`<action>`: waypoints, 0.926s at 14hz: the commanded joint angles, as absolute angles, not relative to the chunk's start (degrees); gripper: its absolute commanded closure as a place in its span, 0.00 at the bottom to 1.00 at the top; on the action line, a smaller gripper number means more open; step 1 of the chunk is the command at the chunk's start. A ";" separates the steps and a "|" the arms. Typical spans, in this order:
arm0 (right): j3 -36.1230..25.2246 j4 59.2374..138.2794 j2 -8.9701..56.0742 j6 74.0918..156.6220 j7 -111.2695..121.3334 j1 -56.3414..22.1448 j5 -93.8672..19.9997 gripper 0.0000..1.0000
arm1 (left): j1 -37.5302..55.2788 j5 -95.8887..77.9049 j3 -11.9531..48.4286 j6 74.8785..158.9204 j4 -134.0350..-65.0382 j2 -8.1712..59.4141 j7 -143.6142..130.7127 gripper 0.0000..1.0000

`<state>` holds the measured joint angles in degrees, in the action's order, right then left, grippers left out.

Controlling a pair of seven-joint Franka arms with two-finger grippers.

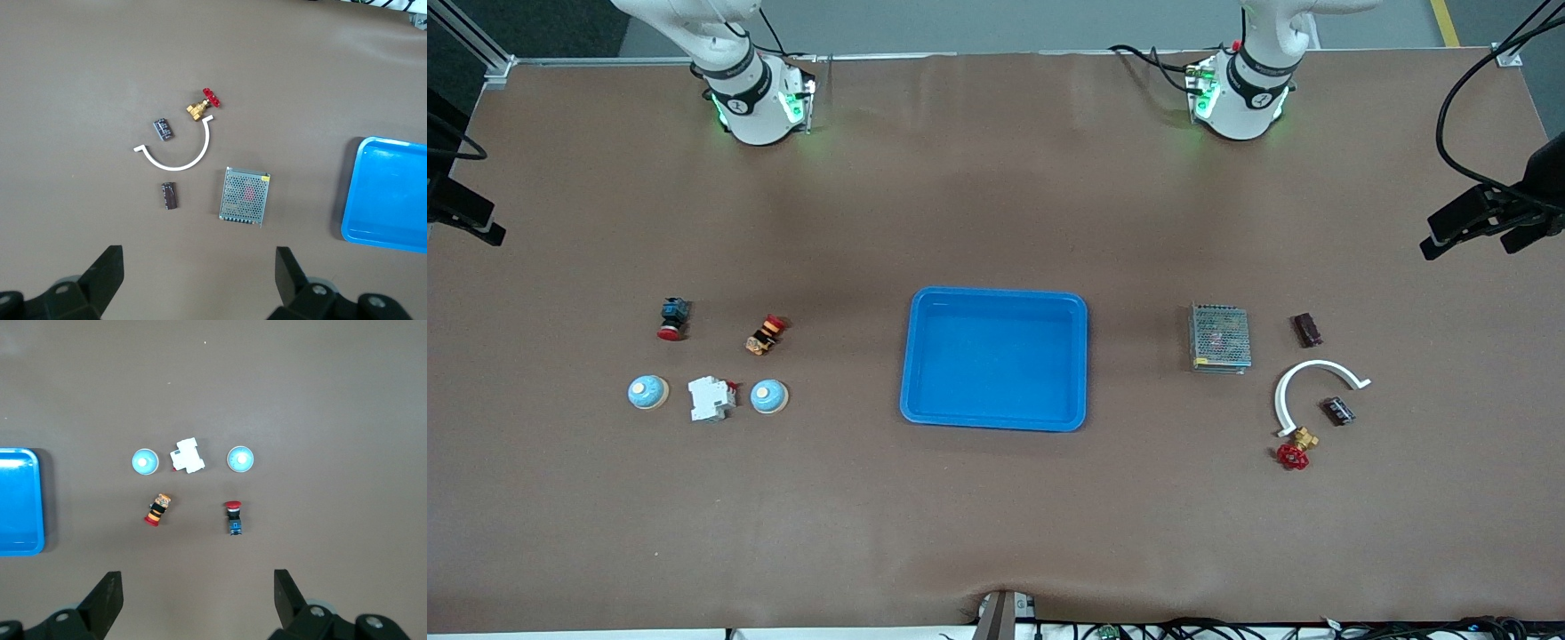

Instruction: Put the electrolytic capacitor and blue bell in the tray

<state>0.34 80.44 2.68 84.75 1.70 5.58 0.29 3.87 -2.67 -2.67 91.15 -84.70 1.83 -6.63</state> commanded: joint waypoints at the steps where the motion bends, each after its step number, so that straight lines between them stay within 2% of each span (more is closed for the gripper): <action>1: 1.05 79.80 2.81 84.55 1.67 7.90 -2.27 0.00 | 3.78 -2.99 -2.55 90.53 -84.11 1.58 -5.62 0.00; 13: 1.32 80.77 3.51 87.18 1.67 6.77 -1.93 0.00 | 3.60 -2.81 -2.55 90.53 -84.11 2.20 -5.27 0.00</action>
